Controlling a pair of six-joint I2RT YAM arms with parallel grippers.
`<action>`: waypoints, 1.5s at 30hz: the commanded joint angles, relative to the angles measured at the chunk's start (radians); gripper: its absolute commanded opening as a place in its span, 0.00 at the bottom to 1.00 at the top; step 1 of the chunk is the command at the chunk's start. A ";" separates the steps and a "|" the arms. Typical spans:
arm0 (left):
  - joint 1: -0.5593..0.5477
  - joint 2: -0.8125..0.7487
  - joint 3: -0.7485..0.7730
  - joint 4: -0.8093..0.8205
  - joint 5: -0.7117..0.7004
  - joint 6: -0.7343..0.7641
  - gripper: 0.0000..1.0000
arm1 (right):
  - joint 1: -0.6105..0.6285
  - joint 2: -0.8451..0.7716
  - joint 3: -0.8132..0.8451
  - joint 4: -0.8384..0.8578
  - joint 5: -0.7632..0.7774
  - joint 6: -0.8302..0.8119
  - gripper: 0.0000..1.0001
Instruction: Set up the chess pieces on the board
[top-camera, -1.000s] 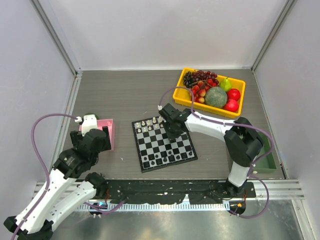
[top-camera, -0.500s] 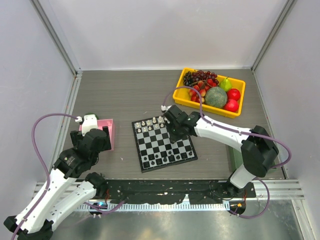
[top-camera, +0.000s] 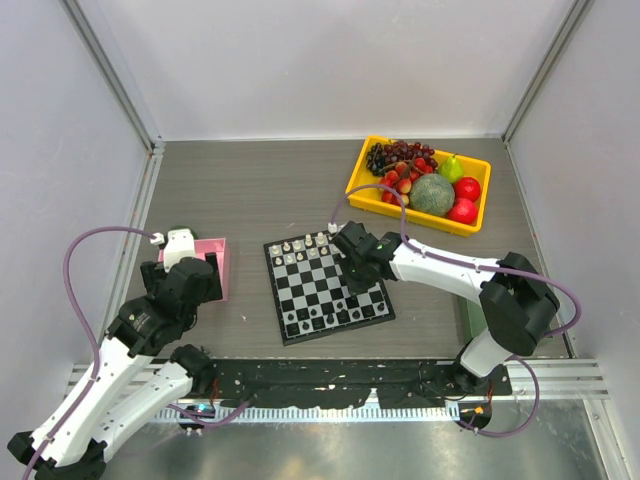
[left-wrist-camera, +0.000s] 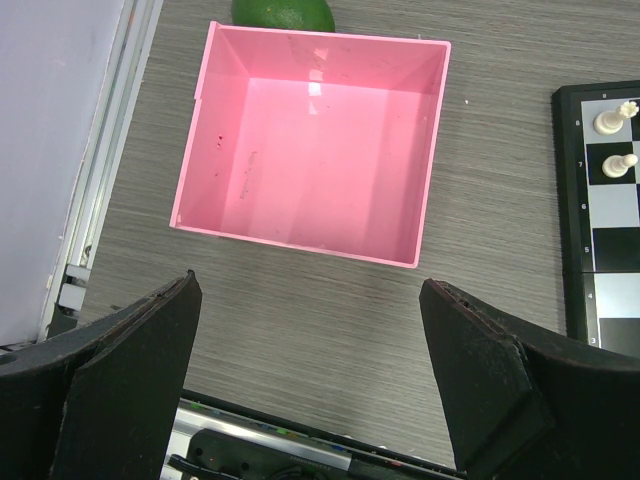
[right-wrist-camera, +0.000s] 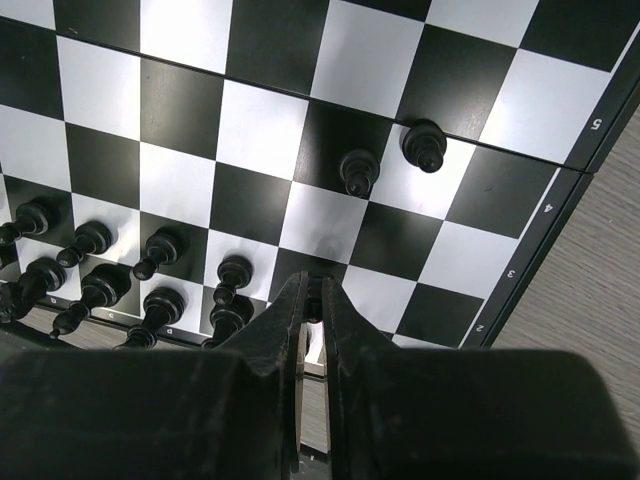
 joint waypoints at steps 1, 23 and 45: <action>0.004 0.008 0.016 0.017 -0.011 -0.011 0.99 | 0.011 -0.034 0.005 0.026 0.002 0.022 0.07; 0.004 0.013 0.016 0.020 -0.010 -0.013 0.99 | 0.028 0.001 -0.008 0.023 0.020 0.033 0.07; 0.002 0.016 0.017 0.019 -0.008 -0.011 0.99 | 0.034 0.032 -0.012 0.029 0.007 0.027 0.11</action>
